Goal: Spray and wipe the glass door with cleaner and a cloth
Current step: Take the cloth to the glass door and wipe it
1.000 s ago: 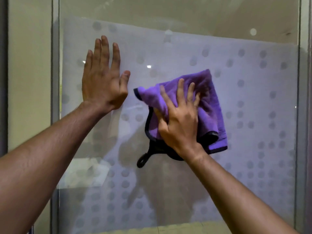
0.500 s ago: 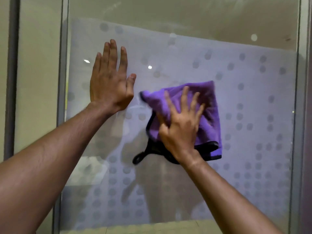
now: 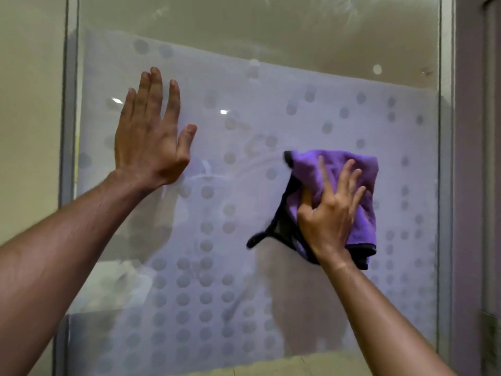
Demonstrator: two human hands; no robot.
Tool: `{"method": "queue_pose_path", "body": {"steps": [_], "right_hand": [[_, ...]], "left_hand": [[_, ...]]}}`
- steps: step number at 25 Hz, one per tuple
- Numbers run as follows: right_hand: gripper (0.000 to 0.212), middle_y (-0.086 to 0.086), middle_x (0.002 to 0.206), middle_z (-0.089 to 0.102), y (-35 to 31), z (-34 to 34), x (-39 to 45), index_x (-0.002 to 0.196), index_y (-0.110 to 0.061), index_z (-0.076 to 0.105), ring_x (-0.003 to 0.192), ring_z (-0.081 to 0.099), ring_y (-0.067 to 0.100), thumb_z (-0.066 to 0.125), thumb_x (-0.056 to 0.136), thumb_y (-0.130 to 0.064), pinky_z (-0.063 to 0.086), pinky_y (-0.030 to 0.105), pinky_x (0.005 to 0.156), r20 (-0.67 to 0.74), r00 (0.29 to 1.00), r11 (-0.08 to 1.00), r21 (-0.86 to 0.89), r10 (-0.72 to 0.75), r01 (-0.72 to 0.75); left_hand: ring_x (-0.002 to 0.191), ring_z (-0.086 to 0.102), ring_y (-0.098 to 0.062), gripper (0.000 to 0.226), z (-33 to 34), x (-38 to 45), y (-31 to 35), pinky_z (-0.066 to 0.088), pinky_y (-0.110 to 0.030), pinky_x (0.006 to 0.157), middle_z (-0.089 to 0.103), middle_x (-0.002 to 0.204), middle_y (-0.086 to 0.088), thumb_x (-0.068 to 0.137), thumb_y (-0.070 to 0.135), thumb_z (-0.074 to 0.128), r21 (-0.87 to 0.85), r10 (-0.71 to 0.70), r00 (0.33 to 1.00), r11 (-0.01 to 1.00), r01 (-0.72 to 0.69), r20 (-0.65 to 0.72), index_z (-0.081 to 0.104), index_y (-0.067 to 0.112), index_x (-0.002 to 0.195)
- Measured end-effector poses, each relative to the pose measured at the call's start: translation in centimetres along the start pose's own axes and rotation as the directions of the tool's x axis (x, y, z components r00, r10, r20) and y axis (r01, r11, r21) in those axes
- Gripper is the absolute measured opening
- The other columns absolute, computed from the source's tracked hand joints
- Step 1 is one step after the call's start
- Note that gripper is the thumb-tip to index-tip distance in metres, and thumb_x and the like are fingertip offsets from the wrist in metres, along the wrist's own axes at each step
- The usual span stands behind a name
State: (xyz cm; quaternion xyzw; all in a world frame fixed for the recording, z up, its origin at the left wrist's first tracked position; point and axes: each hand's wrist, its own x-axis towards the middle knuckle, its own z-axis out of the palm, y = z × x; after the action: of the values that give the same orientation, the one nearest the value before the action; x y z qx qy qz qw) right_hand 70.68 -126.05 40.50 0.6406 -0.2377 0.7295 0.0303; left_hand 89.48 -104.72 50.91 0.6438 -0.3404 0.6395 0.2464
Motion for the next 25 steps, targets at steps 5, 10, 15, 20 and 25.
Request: {"method": "queue_pose_path", "body": {"steps": [5, 10, 15, 20, 25], "right_hand": [[0.061, 0.027, 0.159, 0.019, -3.3, 1.2, 2.5, 0.145, -0.02, 0.045, 0.148, 0.01, 0.045, 0.053, 0.084, -0.024, 0.003, 0.056, 0.12, -0.029, 0.982, 0.975, 0.128, 0.186, -0.181], [0.057, 0.028, 0.156, 0.027, -1.9, 0.3, -2.6, 0.143, -0.021, 0.05, 0.145, 0.021, 0.047, 0.055, 0.086, -0.02, 0.017, 0.055, 0.12, 0.107, 0.909, 0.915, 0.082, -0.402, 0.395], [0.065, 0.028, 0.157, 0.023, 1.9, -1.0, 1.8, 0.147, -0.016, 0.042, 0.147, 0.014, 0.045, 0.05, 0.082, -0.015, 0.014, 0.06, 0.119, 0.001, 1.0, 0.998, 0.053, 0.016, -0.016], [0.067, 0.025, 0.159, 0.021, -2.0, 0.8, 8.4, 0.15, -0.018, 0.035, 0.149, 0.01, 0.042, 0.049, 0.084, -0.012, 0.008, 0.052, 0.121, -0.06, 0.975, 0.973, 0.1, 0.215, -0.208], [0.062, 0.024, 0.159, 0.021, -7.5, 2.2, 11.9, 0.15, -0.015, 0.035, 0.149, 0.011, 0.04, 0.049, 0.09, -0.019, 0.006, 0.048, 0.122, -0.025, 1.0, 0.998, 0.068, 0.004, -0.002]], "left_hand": [[0.15, -0.004, -0.028, 0.072, 0.0, 0.1, 0.3, 0.002, -0.043, 0.121, -0.002, 0.161, -0.019, 0.095, 0.047, 0.023, 0.003, -0.009, 1.0, 1.0, 0.009, -0.004, 0.004, 0.01, 0.154], [0.15, -0.003, -0.027, 0.073, 0.1, 0.0, -0.1, 0.002, -0.042, 0.121, -0.001, 0.162, -0.018, 0.094, 0.049, 0.023, -0.007, -0.004, 1.0, 1.0, 0.004, -0.012, 0.005, 0.012, 0.154], [0.15, -0.003, -0.027, 0.072, -0.2, 0.0, -0.1, 0.002, -0.042, 0.121, -0.001, 0.162, -0.018, 0.094, 0.048, 0.024, -0.011, -0.001, 1.0, 1.0, 0.001, -0.004, 0.006, 0.012, 0.153], [0.15, -0.004, -0.027, 0.072, -0.1, -0.1, 0.2, 0.0, -0.041, 0.121, -0.002, 0.162, -0.018, 0.094, 0.047, 0.023, -0.002, -0.011, 1.0, 1.0, 0.011, -0.001, 0.005, 0.01, 0.153], [0.15, -0.002, -0.027, 0.071, -0.1, 0.0, 0.2, 0.002, -0.042, 0.121, -0.001, 0.162, -0.018, 0.094, 0.045, 0.025, -0.008, 0.002, 1.0, 1.0, -0.002, -0.013, 0.006, 0.01, 0.153]]}}
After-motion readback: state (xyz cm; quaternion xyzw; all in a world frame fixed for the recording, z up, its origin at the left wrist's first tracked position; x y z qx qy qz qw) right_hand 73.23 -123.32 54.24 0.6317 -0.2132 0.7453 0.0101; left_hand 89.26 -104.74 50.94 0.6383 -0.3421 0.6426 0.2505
